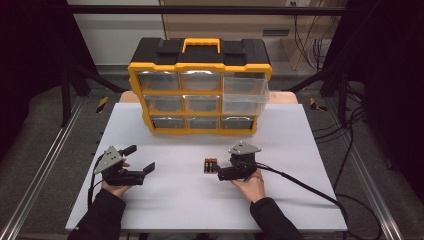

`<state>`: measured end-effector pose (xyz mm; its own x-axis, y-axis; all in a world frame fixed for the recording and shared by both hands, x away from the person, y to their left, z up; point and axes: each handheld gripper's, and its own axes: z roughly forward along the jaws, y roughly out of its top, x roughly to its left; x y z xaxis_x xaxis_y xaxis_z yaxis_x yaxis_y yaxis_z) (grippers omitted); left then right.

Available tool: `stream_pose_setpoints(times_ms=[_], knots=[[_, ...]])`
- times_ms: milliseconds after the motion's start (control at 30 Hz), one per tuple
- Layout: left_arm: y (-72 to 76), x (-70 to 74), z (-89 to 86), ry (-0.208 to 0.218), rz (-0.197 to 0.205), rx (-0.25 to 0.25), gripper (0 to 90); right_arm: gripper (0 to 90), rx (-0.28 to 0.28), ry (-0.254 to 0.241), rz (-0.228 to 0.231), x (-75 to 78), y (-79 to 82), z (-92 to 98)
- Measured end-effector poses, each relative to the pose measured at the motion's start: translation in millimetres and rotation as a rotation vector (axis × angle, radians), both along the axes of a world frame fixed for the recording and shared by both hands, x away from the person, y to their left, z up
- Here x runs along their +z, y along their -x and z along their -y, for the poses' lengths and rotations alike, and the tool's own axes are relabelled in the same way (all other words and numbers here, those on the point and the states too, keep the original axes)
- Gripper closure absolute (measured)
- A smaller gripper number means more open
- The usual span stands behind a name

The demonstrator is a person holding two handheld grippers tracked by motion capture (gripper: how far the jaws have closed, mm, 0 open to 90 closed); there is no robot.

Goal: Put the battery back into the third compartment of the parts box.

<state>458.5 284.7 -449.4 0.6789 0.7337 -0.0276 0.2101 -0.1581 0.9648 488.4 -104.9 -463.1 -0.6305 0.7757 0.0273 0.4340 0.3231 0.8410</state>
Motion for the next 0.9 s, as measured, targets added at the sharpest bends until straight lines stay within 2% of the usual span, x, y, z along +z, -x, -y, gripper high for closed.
stream_pose_setpoints(times_ms=[67, 133, 200, 267, 367, 433, 500, 533, 833, 900], knots=[[0.1, 0.0, -0.2, 0.001, 0.0, 0.0, 1.2, 3.5, -0.004, -0.001, -0.01, -1.3, -1.9, -1.9], [0.0, 0.0, -0.8, -0.002, 0.0, 0.001, 1.2, 4.2, -0.014, 0.033, -0.013, -4.4, -7.8, -8.9], [0.0, -0.1, -1.0, -0.002, -0.001, 0.004, 1.2, 5.1, -0.015, 0.041, -0.023, -6.9, -10.6, -13.4], [0.1, 0.0, -1.0, -0.003, -0.001, 0.004, 1.2, 5.3, -0.015, 0.041, -0.031, -7.9, -11.5, -14.3], [-0.3, -0.4, -0.8, -0.004, -0.002, 0.004, 1.2, 6.4, -0.021, 0.067, -0.047, -11.7, -13.9, -15.2], [-0.4, -0.6, -0.6, -0.005, -0.003, 0.003, 1.2, 10.4, -0.01, 0.075, -0.075, -13.4, -15.4, -15.0], [-0.2, -0.6, -0.2, -0.005, -0.002, 0.003, 1.2, 11.7, -0.01, 0.075, -0.078, -14.0, -15.6, -15.2], [-0.2, -0.6, -0.2, -0.005, -0.003, 0.004, 1.2, 16.0, 0.003, 0.076, -0.096, -15.1, -16.7, -15.1], [-0.5, -0.6, -0.7, -0.008, -0.003, 0.005, 1.2, 28.0, 0.033, 0.083, -0.137, -19.6, -17.8, -15.9], [-0.6, -0.8, -0.6, -0.009, -0.004, 0.005, 1.3, 35.1, 0.045, 0.082, -0.149, -19.2, -18.2, -15.3]])
